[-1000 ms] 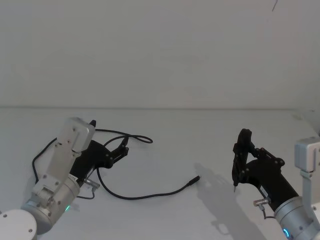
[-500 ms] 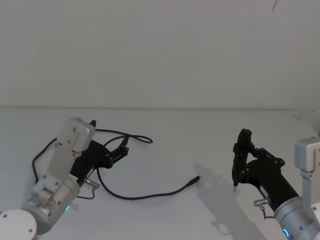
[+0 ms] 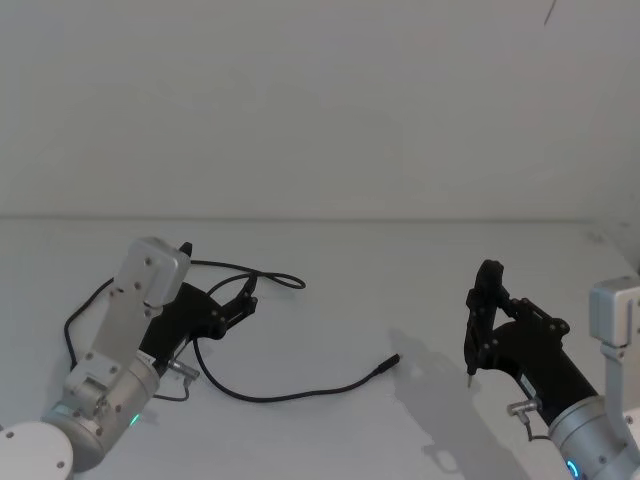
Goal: Pick up the data cable with the one hand.
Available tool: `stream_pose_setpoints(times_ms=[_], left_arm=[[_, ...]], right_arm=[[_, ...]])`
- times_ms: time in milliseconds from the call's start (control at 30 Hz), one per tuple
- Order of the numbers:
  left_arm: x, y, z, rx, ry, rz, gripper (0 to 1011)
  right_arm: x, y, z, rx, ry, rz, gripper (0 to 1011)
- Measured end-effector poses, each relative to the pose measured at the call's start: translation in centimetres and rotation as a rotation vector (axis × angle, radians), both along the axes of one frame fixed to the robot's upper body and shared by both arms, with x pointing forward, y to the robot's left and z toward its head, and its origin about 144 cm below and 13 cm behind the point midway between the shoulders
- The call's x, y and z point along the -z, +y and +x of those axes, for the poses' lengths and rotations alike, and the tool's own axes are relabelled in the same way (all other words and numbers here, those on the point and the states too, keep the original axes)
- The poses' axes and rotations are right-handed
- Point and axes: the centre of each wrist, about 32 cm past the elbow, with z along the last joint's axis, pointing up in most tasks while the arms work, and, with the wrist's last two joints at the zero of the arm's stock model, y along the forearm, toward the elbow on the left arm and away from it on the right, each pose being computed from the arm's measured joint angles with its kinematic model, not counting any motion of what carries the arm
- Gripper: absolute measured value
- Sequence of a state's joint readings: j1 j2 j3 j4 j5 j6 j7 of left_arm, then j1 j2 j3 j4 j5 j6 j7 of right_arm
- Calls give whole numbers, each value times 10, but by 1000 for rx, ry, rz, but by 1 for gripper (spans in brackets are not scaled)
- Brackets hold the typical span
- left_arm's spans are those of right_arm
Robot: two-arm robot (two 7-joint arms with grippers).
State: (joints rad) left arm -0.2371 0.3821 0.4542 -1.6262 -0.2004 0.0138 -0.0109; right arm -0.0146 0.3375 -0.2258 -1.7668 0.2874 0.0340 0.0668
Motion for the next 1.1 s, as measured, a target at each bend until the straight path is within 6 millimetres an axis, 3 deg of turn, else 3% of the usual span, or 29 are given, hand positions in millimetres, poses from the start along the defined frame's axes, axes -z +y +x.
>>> stream_pose_setpoints(times_ms=[733, 1100], left_arm=[[0, 0, 0, -1, 1, 0, 1001], [-1, 26, -8, -4, 5, 40, 1001]], right_arm=[[0, 0, 0, 0, 0, 0, 279], [0, 0, 0, 0, 0, 0, 279]])
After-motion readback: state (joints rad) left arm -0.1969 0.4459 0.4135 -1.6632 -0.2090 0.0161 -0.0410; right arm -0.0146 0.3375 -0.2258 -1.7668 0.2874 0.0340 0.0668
